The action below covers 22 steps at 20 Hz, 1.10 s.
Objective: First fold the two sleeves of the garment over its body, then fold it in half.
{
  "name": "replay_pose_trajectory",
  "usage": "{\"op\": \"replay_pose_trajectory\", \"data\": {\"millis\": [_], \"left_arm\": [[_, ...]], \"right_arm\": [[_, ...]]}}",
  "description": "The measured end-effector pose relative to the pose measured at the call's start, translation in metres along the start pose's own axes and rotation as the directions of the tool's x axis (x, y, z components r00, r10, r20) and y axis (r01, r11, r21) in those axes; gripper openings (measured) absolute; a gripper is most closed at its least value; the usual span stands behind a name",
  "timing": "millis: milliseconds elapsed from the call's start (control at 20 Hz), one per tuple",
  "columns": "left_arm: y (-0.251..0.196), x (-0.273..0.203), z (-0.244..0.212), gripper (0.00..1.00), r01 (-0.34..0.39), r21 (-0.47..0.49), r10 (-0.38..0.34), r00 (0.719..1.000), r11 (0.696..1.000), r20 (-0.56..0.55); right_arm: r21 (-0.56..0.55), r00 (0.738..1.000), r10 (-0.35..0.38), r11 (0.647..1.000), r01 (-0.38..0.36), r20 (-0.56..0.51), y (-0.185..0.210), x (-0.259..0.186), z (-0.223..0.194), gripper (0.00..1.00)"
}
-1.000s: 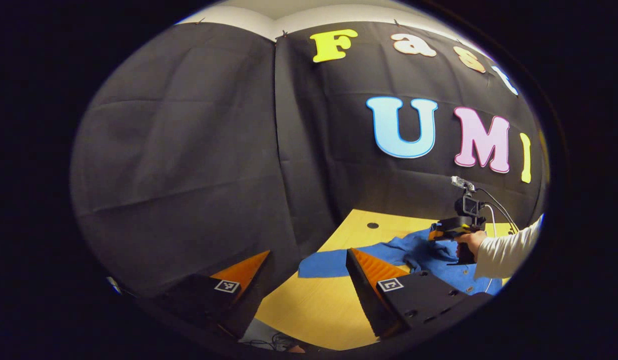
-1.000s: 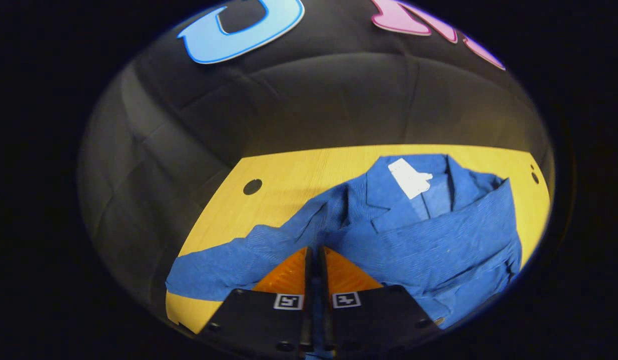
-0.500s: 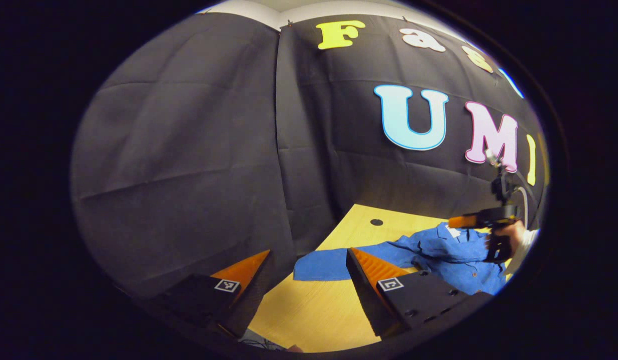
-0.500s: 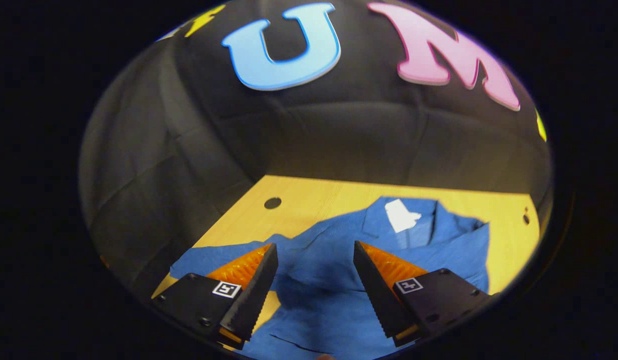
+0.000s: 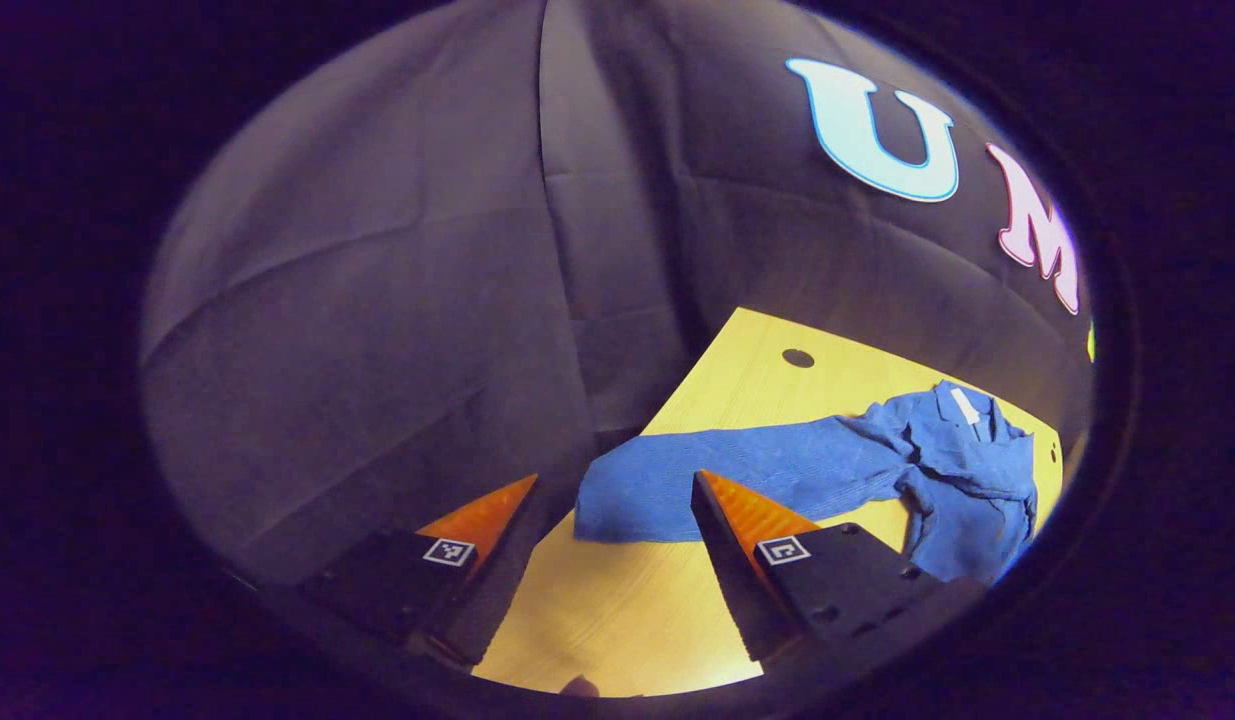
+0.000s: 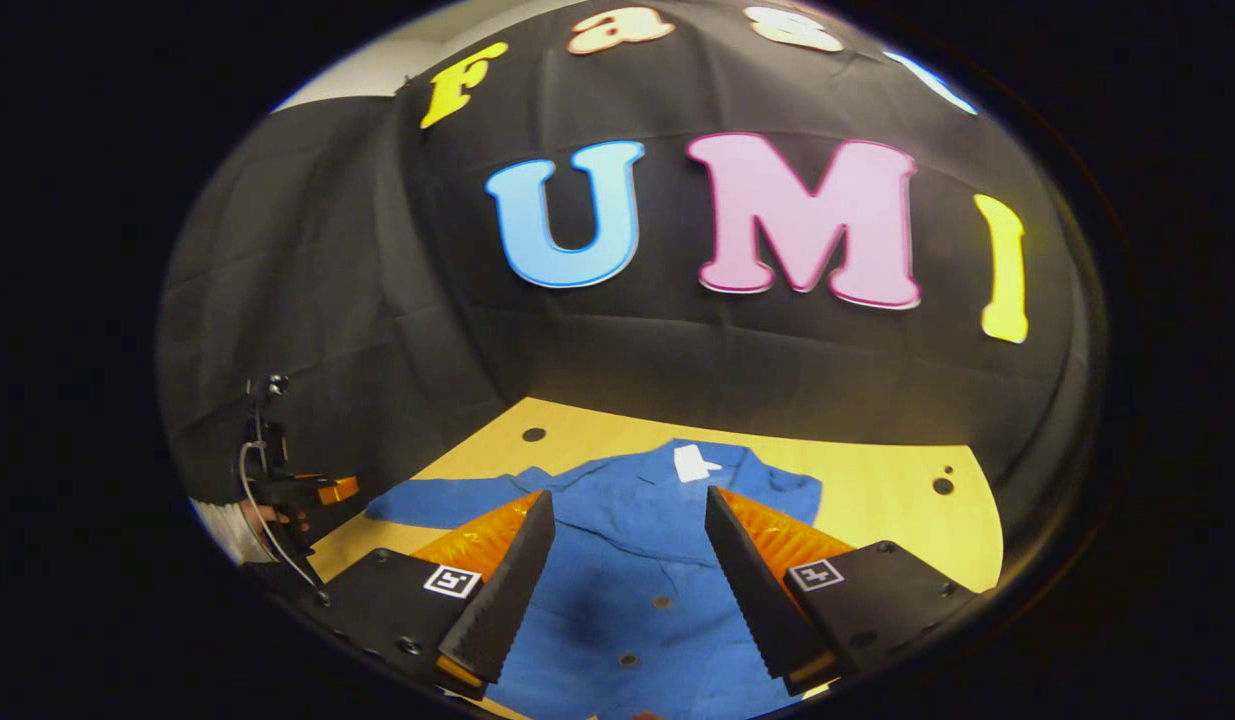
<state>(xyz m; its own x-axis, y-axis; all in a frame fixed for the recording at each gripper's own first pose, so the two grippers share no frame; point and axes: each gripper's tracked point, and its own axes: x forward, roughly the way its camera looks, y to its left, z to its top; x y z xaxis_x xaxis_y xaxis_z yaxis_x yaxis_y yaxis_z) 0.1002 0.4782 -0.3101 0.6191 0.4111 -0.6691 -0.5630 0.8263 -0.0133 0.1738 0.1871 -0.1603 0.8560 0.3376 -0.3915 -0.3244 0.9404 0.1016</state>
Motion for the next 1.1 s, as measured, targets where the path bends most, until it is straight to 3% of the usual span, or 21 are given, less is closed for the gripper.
{"op": "replay_pose_trajectory", "data": {"millis": [250,400,650,700,1100], "left_arm": [[0.01,0.042,-0.016,0.85,-0.053,0.029,0.056,0.993,0.998,-0.106],[0.011,0.055,-0.018,0.85,-0.044,0.042,0.049,0.99,0.998,-0.132],[0.005,0.066,-0.042,0.85,-0.009,0.021,0.014,0.967,1.0,-0.253],[0.003,0.074,-0.033,0.85,-0.005,0.006,0.006,0.978,1.0,-0.208],[0.001,0.078,-0.033,0.8,0.042,0.036,-0.032,0.971,0.998,-0.239]], "right_arm": [[0.1,0.994,-0.106,0.989,0.108,-0.026,-0.048,-0.028,-0.005,0.96],[0.154,0.99,-0.137,0.978,0.138,-0.021,-0.058,-0.032,0.002,0.96],[0.129,0.992,-0.123,0.984,0.123,-0.013,-0.046,-0.03,0.009,0.95],[0.137,0.994,-0.11,0.984,0.112,-0.021,-0.042,-0.028,0.008,0.95],[0.186,0.996,-0.079,0.979,0.086,-0.042,-0.026,-0.022,0.008,0.96]]}}
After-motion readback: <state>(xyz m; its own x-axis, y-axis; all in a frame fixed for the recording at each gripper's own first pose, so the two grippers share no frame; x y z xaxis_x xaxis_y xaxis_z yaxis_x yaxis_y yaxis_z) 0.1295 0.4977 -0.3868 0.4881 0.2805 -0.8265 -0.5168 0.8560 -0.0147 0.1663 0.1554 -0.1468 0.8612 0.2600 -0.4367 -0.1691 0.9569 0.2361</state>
